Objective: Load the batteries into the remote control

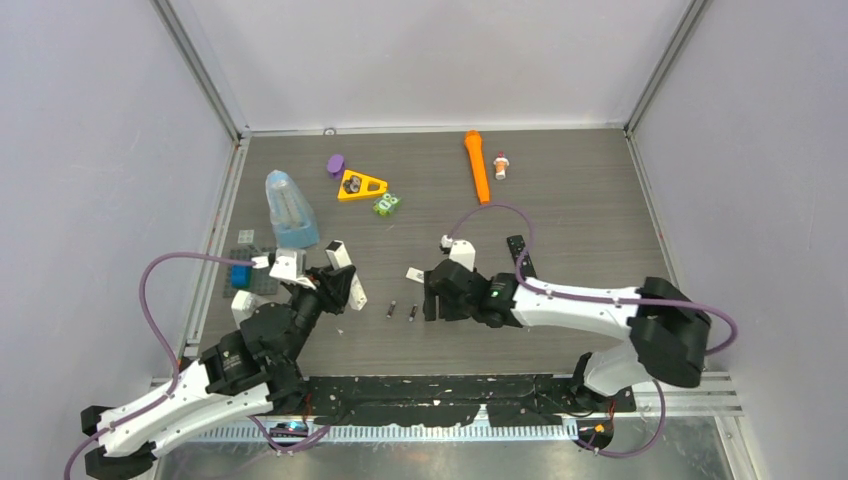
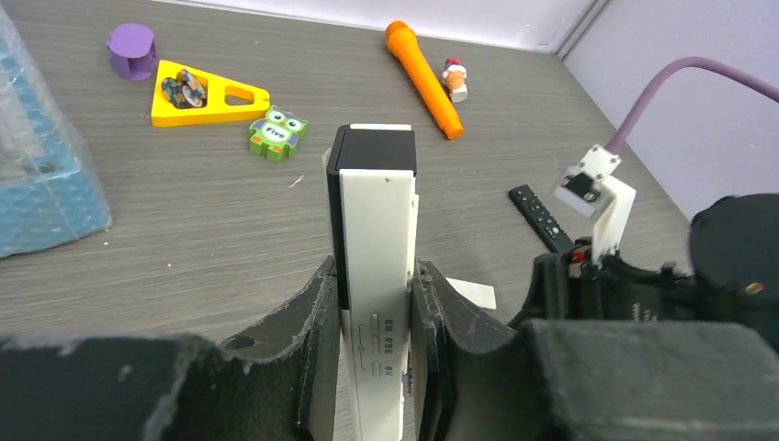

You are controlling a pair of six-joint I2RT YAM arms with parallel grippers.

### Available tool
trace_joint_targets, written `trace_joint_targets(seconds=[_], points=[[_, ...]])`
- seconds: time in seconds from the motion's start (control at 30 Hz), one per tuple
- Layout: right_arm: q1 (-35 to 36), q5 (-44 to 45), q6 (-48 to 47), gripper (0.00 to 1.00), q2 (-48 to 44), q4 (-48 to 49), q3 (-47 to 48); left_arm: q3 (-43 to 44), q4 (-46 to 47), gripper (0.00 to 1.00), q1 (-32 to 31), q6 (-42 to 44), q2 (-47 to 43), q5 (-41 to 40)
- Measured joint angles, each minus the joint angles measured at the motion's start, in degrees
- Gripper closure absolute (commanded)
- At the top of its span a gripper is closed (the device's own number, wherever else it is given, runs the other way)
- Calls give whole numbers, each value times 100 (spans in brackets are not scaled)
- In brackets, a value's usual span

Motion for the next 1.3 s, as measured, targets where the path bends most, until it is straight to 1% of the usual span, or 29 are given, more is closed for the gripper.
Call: trace_joint_targets(seconds=[0.13, 0.27, 0.37, 0.4, 0.6, 0.7, 1.0, 1.07, 1.1, 1.2, 1.23, 1.27, 1.3], points=[[280, 380, 26, 30, 802, -474, 623, 0, -48, 100, 0, -2, -2, -98], [538, 732, 131, 33, 1276, -741, 1231, 0, -232, 100, 0, -7, -92, -236], [695, 949, 271, 44, 1576, -898, 1692, 0, -389, 100, 0, -7, -282, -372], [730, 994, 326, 47, 1698, -938, 1843, 0, -426, 100, 0, -7, -354, -411], [761, 1121, 643, 49, 2730, -1373, 2837, 0, -654, 100, 0, -17, -664, -544], [754, 1137, 765, 50, 3119, -1550, 3147, 0, -767, 100, 0, -24, -793, -551], [754, 1154, 933, 60, 3781, -1878, 3696, -24, -927, 100, 0, -50, -1172, -592], [754, 1169, 931, 64, 3860, -1908, 3759, -35, -955, 100, 0, -68, -1207, -619], [754, 1202, 925, 68, 3897, -1928, 3790, -35, -999, 100, 0, -101, -1220, -658], [756, 1263, 881, 73, 3926, -1963, 3825, -35, -1091, 100, 0, -155, -1228, -737], [756, 1272, 863, 79, 3934, -1967, 3832, -35, -1113, 100, 0, -162, -1228, -754], [756, 1292, 828, 83, 3943, -1967, 3834, -35, -1132, 100, 0, -164, -1226, -774], [756, 1300, 800, 90, 3945, -1965, 3836, -35, -1150, 100, 0, -166, -1226, -798]])
